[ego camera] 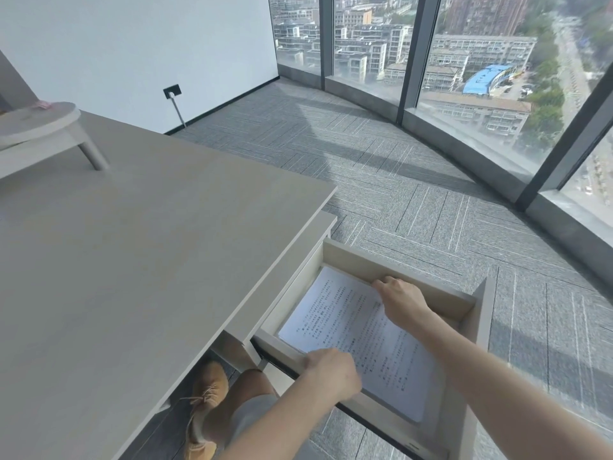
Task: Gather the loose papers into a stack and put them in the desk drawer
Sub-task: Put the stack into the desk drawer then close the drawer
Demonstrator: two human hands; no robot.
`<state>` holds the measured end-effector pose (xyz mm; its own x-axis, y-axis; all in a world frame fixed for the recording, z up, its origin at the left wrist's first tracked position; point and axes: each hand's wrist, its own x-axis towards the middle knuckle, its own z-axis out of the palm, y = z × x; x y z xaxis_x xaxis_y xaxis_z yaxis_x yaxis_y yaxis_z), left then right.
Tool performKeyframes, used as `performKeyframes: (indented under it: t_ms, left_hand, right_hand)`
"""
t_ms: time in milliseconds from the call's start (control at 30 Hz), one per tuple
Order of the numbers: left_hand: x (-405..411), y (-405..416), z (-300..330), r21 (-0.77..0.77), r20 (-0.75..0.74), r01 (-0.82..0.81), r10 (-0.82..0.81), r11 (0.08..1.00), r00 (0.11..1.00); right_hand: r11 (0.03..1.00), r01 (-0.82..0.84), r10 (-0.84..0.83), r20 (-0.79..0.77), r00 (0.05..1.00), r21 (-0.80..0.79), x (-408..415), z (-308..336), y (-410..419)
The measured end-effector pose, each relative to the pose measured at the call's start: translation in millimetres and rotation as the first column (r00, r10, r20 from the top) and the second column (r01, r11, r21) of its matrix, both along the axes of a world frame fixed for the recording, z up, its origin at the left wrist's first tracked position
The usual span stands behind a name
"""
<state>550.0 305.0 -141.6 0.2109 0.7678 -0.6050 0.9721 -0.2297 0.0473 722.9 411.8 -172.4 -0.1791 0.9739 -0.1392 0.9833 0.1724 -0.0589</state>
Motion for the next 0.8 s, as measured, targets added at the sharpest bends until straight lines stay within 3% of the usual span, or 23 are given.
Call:
performKeyframes:
  t_ms: [233,400,567,633,733,800]
  left_hand:
    - [-20,16,37,0.27,0.122,0.008,-0.042,0.963,0.992]
    - [-51,53,93,0.558,0.259,-0.096,-0.063,0.824,0.964]
    - [-85,77,131,0.683,0.338,-0.18,-0.088,0.708,0.937]
    - [-98,86,135,0.713,0.346,-0.187,-0.108,0.675,0.932]
    - [-117,97,127,0.621,0.355,-0.214,-0.028,0.754,0.934]
    - [-127,101,118,0.52,0.284,-0.201,0.054,0.83,0.957]
  right_hand:
    - [0.997,0.075,-0.07,-0.138,0.988,0.034,10,28,-20]
    - [0.961,0.197,-0.135,-0.293,0.947,0.194,35,50,-62]
    - [0.87,0.378,-0.235,-0.408,0.882,0.317,66,58,-113]
    - [0.823,0.484,-0.309,-0.48,0.821,0.298,76,62,-133]
    - [0.781,0.613,-0.44,-0.589,0.678,0.123,89,61,-156]
    - [0.759,0.651,-0.497,-0.638,0.587,0.007,99,54,-163]
